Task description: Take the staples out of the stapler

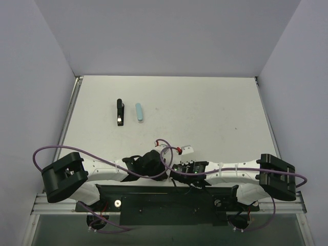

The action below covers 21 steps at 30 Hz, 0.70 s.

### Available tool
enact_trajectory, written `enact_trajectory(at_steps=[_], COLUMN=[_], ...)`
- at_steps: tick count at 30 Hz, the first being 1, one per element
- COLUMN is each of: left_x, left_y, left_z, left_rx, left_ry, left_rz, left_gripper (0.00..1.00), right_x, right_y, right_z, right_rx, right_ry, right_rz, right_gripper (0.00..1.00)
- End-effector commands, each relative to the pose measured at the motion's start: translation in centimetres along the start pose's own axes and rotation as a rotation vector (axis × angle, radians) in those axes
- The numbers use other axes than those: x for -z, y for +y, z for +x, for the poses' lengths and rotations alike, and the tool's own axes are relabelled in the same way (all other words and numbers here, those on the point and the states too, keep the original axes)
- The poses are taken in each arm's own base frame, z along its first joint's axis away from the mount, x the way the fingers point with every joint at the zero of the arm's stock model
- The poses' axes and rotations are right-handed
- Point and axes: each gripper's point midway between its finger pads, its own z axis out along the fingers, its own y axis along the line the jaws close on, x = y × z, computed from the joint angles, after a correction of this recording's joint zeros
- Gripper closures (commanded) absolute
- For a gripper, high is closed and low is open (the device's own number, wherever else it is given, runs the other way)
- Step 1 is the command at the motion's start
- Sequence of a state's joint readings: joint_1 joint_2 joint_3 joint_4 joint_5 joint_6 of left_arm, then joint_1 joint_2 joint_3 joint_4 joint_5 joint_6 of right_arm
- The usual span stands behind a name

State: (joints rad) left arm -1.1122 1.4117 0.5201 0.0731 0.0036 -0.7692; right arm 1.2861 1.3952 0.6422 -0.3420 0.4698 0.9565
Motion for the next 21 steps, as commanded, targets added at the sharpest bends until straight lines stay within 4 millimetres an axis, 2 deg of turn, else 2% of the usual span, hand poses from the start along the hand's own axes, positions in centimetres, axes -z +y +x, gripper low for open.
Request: enact_trajectory(at_steps=[1, 7, 21], left_x=[-0.1, -0.5, -0.7], left_y=[2.0, 1.8, 1.2], left_z=[1.2, 1.3, 1.6], left_rx=[-0.04, -0.036, -0.039], left_ry=[0.021, 0.027, 0.032], left_rz=[-0.07, -0.062, -0.063], left_gripper=[1.0, 1.0, 1.0], right_x=[0.6, 0.5, 0.5], right_y=[-0.9, -0.5, 1.7], right_z=[0.6, 0.7, -0.4], right_rx=[0.028, 0.024, -0.042], right_ry=[-0.006, -0.01, -0.016], right_rz=[-0.009, -0.027, -0.046], right_gripper=[1.0, 1.0, 1.0])
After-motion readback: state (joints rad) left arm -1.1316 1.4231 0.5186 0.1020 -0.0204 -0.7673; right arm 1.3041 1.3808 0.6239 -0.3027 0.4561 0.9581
